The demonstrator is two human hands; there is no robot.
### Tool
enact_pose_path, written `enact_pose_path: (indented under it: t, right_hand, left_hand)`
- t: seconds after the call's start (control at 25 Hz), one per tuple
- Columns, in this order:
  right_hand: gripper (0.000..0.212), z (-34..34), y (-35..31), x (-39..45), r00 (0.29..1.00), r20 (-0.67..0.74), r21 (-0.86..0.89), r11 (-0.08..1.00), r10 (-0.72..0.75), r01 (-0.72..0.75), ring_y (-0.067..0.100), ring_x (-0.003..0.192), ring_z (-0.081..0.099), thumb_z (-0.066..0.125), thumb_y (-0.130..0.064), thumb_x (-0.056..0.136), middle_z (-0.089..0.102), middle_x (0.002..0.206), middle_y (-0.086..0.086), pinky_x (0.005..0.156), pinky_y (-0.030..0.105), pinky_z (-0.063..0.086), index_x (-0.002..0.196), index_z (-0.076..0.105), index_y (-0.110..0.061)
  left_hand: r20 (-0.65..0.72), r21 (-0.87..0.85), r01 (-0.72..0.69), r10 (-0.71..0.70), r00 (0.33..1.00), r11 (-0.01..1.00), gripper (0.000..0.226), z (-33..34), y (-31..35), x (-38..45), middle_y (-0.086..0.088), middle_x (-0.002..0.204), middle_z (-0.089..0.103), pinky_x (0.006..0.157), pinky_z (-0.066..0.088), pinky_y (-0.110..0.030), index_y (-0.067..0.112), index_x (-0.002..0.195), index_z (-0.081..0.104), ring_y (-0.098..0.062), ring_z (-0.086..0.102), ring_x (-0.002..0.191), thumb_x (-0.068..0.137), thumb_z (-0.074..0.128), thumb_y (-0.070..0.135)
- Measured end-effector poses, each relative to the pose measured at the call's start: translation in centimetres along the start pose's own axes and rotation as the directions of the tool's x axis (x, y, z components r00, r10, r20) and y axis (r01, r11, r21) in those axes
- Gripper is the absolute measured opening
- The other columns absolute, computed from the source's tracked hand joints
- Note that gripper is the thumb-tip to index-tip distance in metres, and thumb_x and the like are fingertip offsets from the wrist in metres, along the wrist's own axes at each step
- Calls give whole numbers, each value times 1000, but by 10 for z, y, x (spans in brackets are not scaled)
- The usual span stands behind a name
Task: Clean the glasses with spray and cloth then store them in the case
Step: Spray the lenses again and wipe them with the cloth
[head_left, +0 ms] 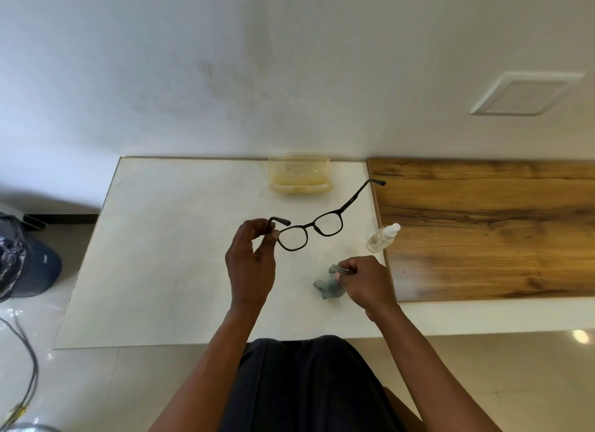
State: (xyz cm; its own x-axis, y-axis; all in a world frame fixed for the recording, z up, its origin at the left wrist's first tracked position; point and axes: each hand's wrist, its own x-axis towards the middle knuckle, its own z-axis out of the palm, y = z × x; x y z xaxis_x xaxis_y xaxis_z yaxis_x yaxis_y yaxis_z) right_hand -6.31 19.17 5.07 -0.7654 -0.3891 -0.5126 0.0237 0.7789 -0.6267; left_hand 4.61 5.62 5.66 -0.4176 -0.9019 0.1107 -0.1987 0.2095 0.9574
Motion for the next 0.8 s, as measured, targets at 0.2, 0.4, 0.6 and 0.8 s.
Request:
enact_pose_path:
  t: [0.2,0.4,0.6,0.8]
  right_hand:
    - [8,-19,-26,-13,975,-1,-89,971,-221,220,12,93,56,67,-23,83,58,103,-1,75,25,42,89,70,-18]
    - [7,-16,-54,-16,922,-58,-13,924,-383,383,9,73,54,63,-22,86,62,79,-8,60,10,39,89,67,-16]
    - [18,7,-67,-9,848,-303,5,890,-434,457,11,71,57,69,-23,82,61,79,-6,64,22,46,91,60,-10]
    - [11,29,-60,0,722,-350,-251,802,-597,542,23,74,60,63,-23,85,68,78,3,58,29,44,83,68,-13]
  left_hand:
    - [17,-25,9,-8,1000,1000,14,-1,4,-2,6,86,64,77,42,-7,16,87,59,4,58,83,83,65,3]
    - [29,-24,-22,23,999,999,19,-2,7,-3,8,85,64,74,41,-5,20,85,58,4,58,82,83,65,2]
    - [36,-19,-49,49,998,999,25,-2,9,-5,10,85,64,73,42,-6,25,82,58,1,59,82,83,65,1]
    - [31,-54,-102,104,994,993,47,-2,14,-10,19,82,64,74,45,-10,43,79,52,1,60,83,83,63,-3]
